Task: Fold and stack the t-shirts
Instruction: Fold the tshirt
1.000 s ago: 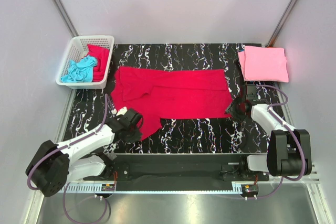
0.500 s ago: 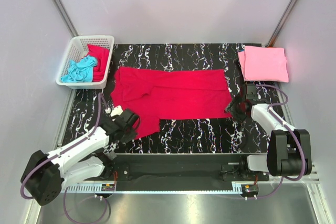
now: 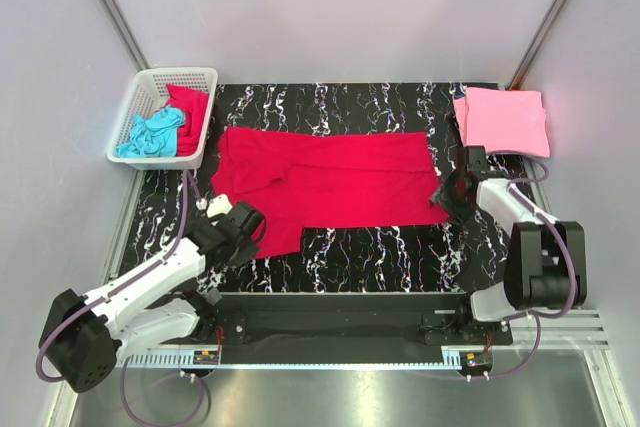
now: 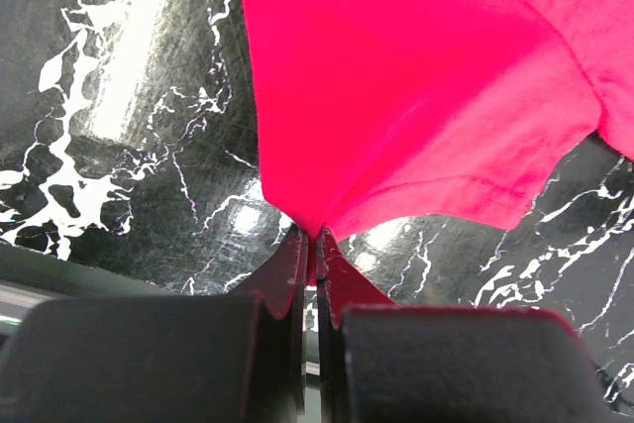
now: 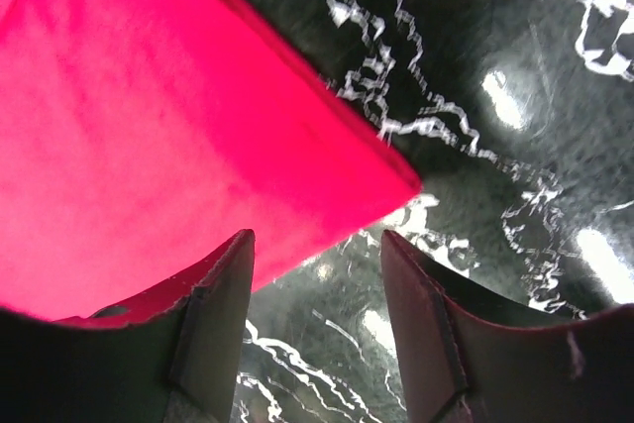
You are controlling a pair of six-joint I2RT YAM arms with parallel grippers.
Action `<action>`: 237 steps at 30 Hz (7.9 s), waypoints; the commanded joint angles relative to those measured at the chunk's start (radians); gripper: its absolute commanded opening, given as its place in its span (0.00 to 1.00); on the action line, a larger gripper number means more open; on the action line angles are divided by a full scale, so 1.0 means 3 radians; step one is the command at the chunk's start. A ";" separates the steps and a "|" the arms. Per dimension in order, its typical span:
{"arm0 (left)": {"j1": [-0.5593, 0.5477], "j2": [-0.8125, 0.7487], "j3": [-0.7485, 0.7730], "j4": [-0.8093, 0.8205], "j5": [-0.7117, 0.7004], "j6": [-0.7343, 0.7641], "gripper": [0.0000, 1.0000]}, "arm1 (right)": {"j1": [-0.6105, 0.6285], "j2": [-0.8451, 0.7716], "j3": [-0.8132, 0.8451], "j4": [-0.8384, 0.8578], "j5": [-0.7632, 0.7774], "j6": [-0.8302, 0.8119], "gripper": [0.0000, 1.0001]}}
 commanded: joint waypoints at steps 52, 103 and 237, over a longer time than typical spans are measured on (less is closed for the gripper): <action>-0.0012 -0.0143 0.0225 -0.0146 -0.0226 0.0053 0.00 | -0.0232 0.0798 0.0245 -0.0057 -0.0041 -0.0283 0.00; 0.0831 0.0654 0.1329 -0.0019 -0.0615 0.0600 0.00 | -0.0232 0.0348 0.0976 -0.0477 -0.0107 -0.0369 0.00; 0.0939 0.2589 0.2424 0.1347 0.0265 0.1710 0.70 | 0.0540 0.0711 0.1089 0.0193 -0.0787 -0.0538 0.95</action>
